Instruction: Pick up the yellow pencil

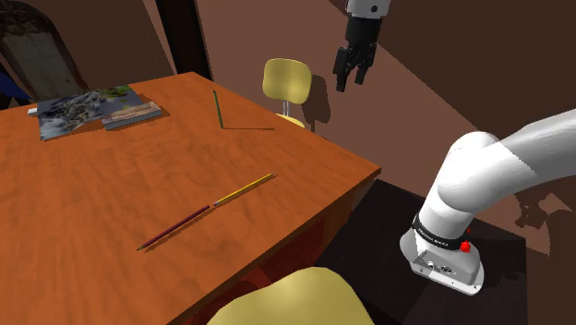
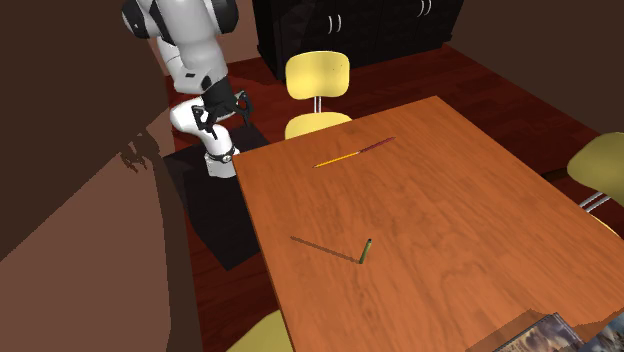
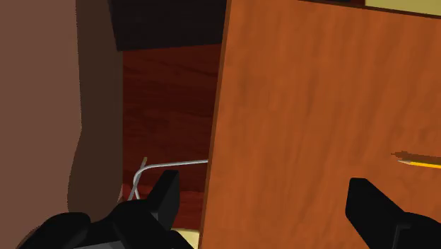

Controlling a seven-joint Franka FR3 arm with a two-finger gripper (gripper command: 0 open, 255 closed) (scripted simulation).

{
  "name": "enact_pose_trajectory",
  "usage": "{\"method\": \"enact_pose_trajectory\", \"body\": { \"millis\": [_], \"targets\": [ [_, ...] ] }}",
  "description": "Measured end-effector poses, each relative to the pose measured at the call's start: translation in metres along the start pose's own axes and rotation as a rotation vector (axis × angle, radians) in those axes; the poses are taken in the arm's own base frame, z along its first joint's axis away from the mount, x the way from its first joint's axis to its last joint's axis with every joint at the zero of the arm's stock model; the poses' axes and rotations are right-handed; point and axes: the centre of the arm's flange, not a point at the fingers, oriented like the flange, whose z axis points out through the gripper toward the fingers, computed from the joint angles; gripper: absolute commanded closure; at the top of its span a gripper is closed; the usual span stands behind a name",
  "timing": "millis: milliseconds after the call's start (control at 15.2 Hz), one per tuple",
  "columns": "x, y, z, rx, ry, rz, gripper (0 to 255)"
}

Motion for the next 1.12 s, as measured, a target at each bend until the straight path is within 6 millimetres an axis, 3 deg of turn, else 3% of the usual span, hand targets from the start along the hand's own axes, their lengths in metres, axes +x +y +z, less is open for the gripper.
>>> {"method": "enact_pose_trajectory", "body": {
  "millis": [132,462,792,1122],
  "targets": [
    [0.004,-0.002,0.001,0.003,-0.001,-0.028,0],
    [0.043,-0.029,0.040,0.027,-0.011,-0.300,0],
    [0.076,-0.072,0.077,0.054,-0.021,-0.604,0],
    [0.090,-0.123,0.112,0.081,-0.030,-0.910,0]
  ]
}}
